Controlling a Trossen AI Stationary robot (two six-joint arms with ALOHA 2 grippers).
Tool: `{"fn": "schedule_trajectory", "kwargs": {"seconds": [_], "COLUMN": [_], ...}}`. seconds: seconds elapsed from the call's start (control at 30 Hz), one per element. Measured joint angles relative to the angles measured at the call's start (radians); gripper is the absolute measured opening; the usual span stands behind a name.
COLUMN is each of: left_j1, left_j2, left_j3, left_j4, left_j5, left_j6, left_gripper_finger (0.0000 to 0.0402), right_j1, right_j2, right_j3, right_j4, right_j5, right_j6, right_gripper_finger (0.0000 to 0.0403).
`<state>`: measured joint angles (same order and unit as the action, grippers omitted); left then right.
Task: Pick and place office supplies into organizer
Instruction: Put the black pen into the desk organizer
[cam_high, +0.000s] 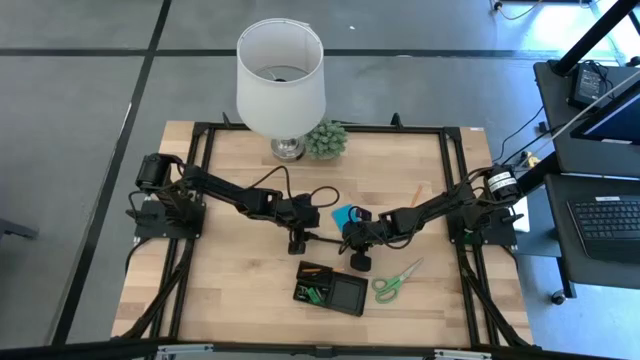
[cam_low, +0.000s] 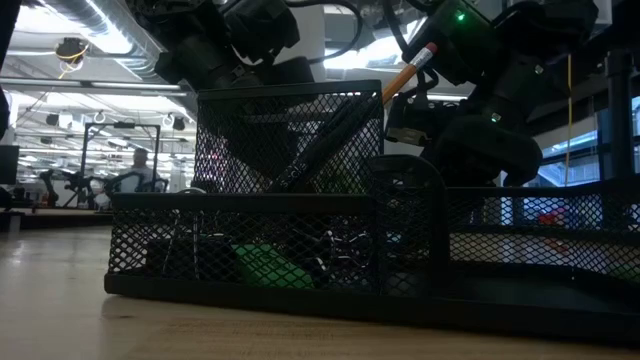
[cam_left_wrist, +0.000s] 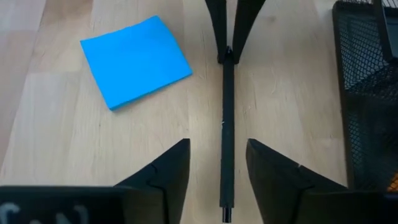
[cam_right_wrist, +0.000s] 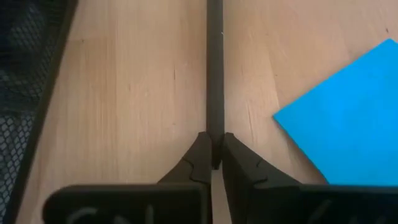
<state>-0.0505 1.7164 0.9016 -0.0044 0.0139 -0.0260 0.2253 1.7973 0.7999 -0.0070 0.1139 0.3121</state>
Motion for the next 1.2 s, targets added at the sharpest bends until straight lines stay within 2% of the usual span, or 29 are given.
{"fn": "schedule_trajectory", "kwargs": {"seconds": [0.17, 0.47, 0.73, 0.87, 1.2], "left_j1": [0.000, -0.003, -0.003, -0.003, -0.003], "left_j2": [0.000, 0.000, 0.000, 0.000, 0.000], "left_j3": [0.000, 0.000, 0.000, 0.000, 0.000], "left_j4": [-0.057, -0.172, -0.173, -0.173, -0.173], "left_j5": [0.004, 0.004, 0.015, 0.036, 0.058], "left_j6": [-0.043, -0.068, -0.094, -0.095, -0.094], "left_gripper_finger": [0.0176, 0.0177, 0.0180, 0.0177, 0.0171], "right_j1": [0.000, 0.002, -0.002, -0.008, -0.019], "right_j2": [0.003, 0.003, 0.008, 0.008, 0.006], "right_j3": [-0.002, -0.002, -0.005, -0.005, -0.004], "right_j4": [0.055, 0.075, 0.142, 0.170, 0.175], "right_j5": [-0.006, 0.015, 0.018, 0.052, 0.058], "right_j6": [0.023, 0.025, 0.051, 0.070, 0.072], "right_gripper_finger": [0.0019, 0.0019, 0.0019, 0.0010, 0.0004]}}
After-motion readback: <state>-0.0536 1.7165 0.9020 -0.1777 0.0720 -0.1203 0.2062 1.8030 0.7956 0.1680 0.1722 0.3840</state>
